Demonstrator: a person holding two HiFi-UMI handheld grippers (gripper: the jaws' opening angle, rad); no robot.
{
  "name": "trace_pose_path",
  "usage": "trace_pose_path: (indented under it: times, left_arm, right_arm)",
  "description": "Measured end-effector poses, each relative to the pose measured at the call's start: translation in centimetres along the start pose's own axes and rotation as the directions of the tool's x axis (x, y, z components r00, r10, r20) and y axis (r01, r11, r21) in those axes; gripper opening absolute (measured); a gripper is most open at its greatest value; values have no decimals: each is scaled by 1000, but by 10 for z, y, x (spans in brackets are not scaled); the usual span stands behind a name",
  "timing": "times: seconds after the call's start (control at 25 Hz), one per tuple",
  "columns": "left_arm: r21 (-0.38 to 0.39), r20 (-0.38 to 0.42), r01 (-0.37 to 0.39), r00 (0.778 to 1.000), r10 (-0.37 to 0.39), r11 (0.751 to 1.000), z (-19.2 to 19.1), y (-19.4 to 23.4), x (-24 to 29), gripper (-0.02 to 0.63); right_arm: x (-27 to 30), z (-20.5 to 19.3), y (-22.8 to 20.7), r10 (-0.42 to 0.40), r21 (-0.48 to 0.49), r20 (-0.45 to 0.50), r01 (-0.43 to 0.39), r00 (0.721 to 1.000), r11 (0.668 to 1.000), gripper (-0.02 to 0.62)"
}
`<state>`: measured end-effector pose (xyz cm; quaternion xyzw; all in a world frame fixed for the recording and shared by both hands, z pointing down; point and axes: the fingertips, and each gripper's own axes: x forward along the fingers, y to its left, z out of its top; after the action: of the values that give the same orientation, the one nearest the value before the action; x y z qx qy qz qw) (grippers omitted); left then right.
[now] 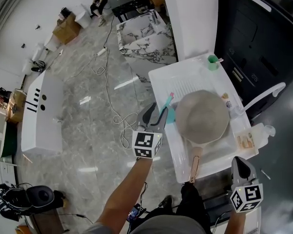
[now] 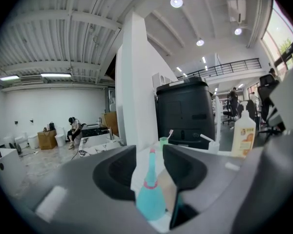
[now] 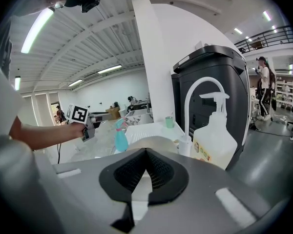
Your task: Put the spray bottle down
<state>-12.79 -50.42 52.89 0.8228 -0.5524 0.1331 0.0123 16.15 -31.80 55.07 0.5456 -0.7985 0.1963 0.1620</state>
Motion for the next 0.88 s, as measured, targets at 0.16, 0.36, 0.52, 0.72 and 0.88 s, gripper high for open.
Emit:
trace_pose_path:
  times: [0.16, 0.36, 0.52, 0.72, 0.88]
  left_arm:
    - [16, 42, -7, 999, 6, 1000, 22, 6, -30, 148]
    - [34, 91, -12, 996, 8, 999, 48, 11, -75, 86]
    - [40, 135, -16, 991, 10, 999, 68, 13, -116, 30]
    - [39, 169, 4, 986, -10, 999, 90, 12, -168, 2]
    - [52, 185, 16, 982, -25, 998, 107, 15, -214, 0]
  right_arm:
    - [-11, 16, 14, 11, -19, 31, -10, 999, 1000, 2]
    - [-26, 32, 35, 31, -54, 64, -28, 997, 998, 2]
    - [-41, 49, 56, 59, -90, 108, -49, 992, 995, 2]
    - [-65, 71, 83, 88, -133, 159, -66, 983, 989, 2]
    - [-87, 86, 110, 113, -180, 193, -78, 975, 981, 2]
